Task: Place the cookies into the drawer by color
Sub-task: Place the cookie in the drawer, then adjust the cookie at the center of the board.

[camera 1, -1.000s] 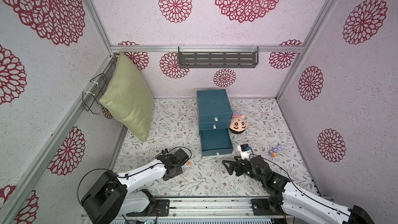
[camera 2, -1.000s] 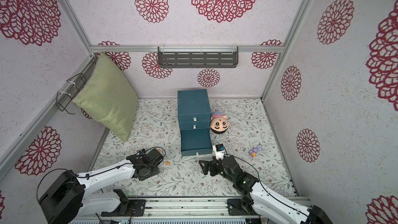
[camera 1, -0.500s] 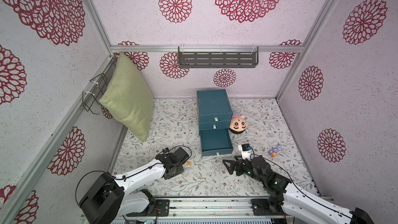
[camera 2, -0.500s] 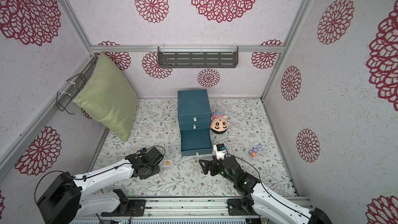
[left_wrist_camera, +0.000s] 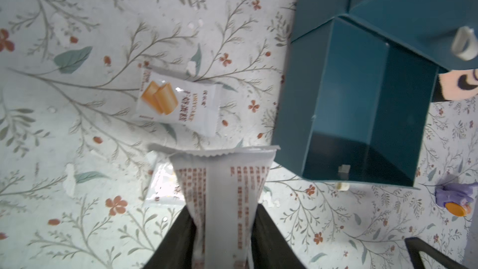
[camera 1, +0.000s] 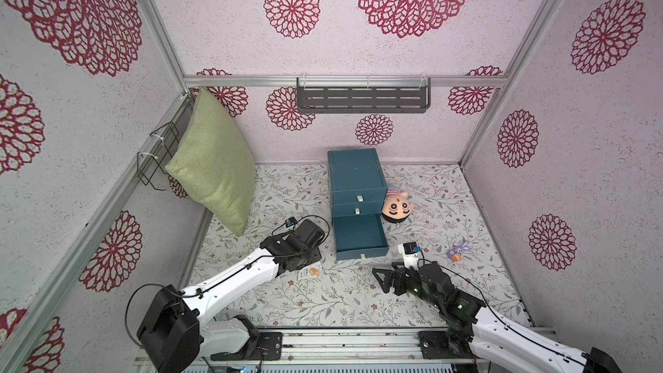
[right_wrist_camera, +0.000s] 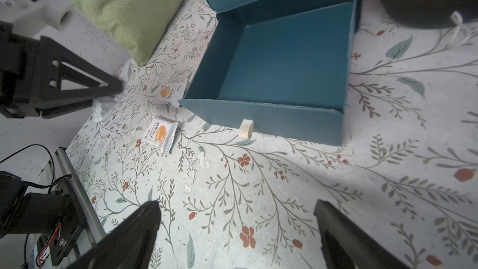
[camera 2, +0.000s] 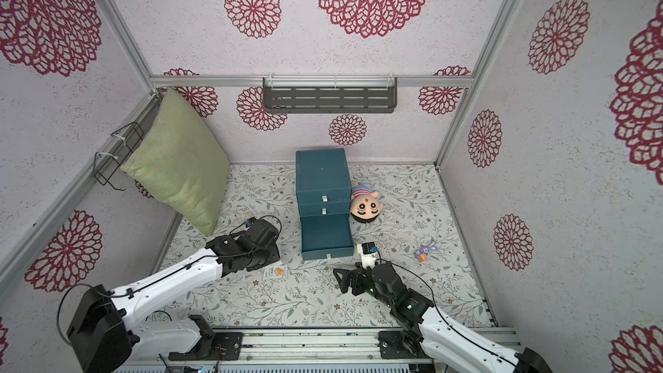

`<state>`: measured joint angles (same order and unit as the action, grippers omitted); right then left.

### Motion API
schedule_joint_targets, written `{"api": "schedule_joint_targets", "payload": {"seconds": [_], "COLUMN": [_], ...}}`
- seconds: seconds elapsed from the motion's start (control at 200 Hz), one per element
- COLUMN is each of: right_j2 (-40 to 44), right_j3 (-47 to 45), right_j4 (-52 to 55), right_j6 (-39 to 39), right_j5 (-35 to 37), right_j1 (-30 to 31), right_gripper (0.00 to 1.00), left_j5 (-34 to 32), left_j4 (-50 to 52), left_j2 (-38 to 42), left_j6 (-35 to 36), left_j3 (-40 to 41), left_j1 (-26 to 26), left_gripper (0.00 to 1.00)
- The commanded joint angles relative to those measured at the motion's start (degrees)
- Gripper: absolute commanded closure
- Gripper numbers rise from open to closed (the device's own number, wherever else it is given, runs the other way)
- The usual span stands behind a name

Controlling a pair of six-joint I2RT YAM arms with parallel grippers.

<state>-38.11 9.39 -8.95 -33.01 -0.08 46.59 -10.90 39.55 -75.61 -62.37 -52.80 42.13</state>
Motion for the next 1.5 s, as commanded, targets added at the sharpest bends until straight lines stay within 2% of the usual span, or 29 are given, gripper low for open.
{"api": "schedule_joint_targets", "payload": {"seconds": [0.0, 0.495, 0.71, 0.895, 1.076, 1.271, 1.491], "right_j2": [0.9, 2.1, 1.2, 0.1, -1.2, -3.6, -6.5], "right_j3": [0.1, -1.1, -1.3, -0.9, -0.3, 0.0, 1.5], "right_j4": [-0.7, -0.6, -1.4, -1.9, -3.9, -6.3, -7.4], "right_j6": [-1.0, -2.3, -2.8, -2.3, -0.5, 1.4, 3.2], "right_j5": [1.1, 0.5, -0.2, -1.5, -5.3, -7.5, -8.9], "right_j1": [-0.4, -0.7, -0.7, -0.7, -0.5, 0.1, 1.3], "right_gripper": [0.01, 0.01, 0.01, 0.01, 0.02, 0.03, 0.04], "left_j5": [1.3, 5.6, 6.6, 6.1, 2.5, -1.1, 3.1], "left_j4": [-2.5, -4.1, -2.9, -3.1, -4.0, -4.1, -6.4], "left_j2": [-4.6, -26.4, -29.3, -25.0, -15.3, -6.5, -5.6], "left_j6": [4.0, 10.5, 12.0, 12.0, 11.7, 10.7, 11.6], "left_j3": [-4.8, -27.5, -31.9, -28.7, -19.5, -9.2, -1.8], "left_j1": [0.8, 2.9, 3.1, 3.3, 3.3, 1.9, -2.4], "left_gripper": [0.61, 0.6, 0.49, 0.25, 0.0, 0.03, 0.02]}}
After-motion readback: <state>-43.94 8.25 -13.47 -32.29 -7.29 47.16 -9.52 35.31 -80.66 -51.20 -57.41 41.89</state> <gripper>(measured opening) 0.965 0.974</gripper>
